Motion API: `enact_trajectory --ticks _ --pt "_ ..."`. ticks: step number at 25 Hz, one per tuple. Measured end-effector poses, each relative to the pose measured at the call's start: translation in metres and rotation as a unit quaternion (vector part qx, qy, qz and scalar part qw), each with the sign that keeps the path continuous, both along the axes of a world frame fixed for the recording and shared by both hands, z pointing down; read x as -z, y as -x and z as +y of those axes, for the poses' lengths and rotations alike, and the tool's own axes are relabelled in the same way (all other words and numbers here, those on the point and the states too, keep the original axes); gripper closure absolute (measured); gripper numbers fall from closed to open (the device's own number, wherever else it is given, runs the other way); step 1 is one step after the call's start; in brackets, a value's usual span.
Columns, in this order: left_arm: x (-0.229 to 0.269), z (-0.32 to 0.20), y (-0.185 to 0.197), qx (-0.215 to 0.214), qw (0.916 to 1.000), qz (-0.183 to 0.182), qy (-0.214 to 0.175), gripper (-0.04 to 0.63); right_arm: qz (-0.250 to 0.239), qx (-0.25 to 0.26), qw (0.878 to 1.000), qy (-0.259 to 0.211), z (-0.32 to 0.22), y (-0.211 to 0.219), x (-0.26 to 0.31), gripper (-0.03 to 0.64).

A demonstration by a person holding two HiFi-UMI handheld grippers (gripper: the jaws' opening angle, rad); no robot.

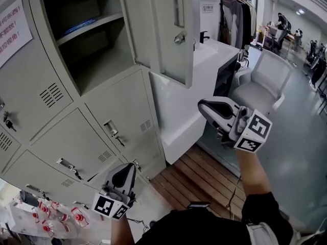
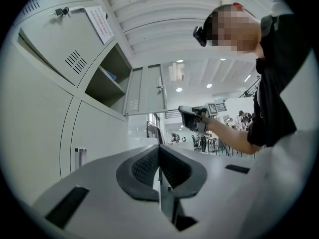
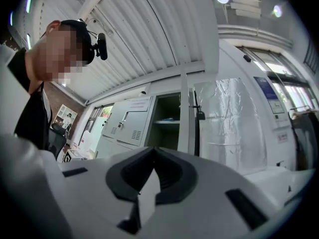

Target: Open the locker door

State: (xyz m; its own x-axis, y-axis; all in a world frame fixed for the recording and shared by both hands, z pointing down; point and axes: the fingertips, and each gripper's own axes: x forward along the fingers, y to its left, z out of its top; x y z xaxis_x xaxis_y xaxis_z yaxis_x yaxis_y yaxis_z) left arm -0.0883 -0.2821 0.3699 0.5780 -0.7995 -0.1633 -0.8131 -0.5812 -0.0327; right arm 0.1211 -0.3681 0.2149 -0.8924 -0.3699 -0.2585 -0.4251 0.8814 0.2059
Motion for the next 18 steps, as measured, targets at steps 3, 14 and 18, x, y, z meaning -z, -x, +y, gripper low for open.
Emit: enact_trajectory --ticks 3,14,18 --pt "-0.004 0.002 -0.001 0.000 0.9999 0.010 -0.001 0.581 -0.008 0.000 1.000 0.014 0.011 0.011 -0.030 0.604" --pt "-0.035 0.021 -0.002 0.024 0.9994 0.008 0.025 0.581 0.006 0.018 0.998 0.056 0.040 0.069 -0.127 0.604" --pt "-0.050 0.034 0.001 0.037 0.9988 0.010 0.030 0.581 0.002 0.028 0.995 0.096 0.052 0.087 -0.170 0.604"
